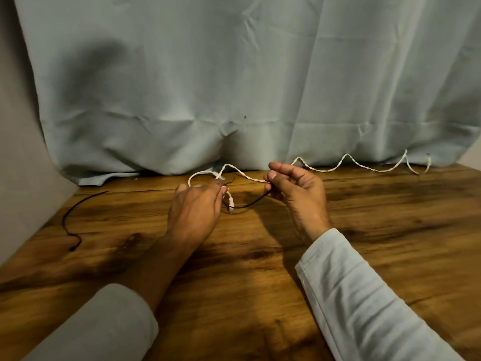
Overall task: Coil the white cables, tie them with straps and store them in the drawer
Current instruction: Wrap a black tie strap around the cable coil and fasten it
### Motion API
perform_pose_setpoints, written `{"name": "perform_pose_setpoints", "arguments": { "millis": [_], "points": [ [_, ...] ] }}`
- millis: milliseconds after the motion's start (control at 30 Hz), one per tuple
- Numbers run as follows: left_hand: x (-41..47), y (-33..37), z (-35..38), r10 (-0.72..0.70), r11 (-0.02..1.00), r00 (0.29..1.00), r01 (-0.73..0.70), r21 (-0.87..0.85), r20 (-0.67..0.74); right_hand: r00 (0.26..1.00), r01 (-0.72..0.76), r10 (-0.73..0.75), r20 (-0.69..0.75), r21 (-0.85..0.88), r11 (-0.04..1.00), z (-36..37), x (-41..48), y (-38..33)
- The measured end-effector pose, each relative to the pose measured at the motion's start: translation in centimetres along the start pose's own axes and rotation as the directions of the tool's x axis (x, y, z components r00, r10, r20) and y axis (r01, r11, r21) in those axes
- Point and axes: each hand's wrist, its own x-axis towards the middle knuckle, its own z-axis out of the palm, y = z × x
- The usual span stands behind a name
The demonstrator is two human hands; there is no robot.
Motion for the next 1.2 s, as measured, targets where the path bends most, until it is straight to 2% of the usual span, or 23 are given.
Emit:
{"name": "perform_pose_setpoints", "arguments": {
  "millis": [100,300,400,733,1000,1200],
  "points": [
    [0.0,0.3,-0.2,0.020,0.999,1.000,-0.021,0.032,0.018,1.000,-0.012,0.012,-0.005,-0.014,1.000,0.1,-0.1,-0.2],
    [-0.2,1.0,-0.6,0.085,0.994,0.995,-0.089,0.070,0.047,0.994,0.096,-0.074,0.077,-0.347,0.933,0.0,0.1,0.9],
    [-0.2,1.4,-0.8,0.091,0.993,0.993,-0.097,0.069,0.078,0.986,0.165,-0.137,0.096,-0.442,0.882,-0.1,0.0,1.5],
    [-0.2,1.1,-0.4,0.109,0.992,0.991,-0.113,0.058,0.073,0.994,0.105,-0.087,0.070,-0.315,0.943,0.1,0.2,1.2],
    [-0.1,1.3,-0.5,0.137,0.986,0.985,-0.146,0.075,0.108,0.970,0.240,-0.200,0.137,-0.426,0.872,-0.1,0.0,1.7],
    [-0.2,1.2,-0.2,0.153,0.985,0.985,-0.159,0.070,0.083,0.964,0.259,-0.197,0.182,-0.447,0.856,0.0,-0.3,1.8]
  ]
}}
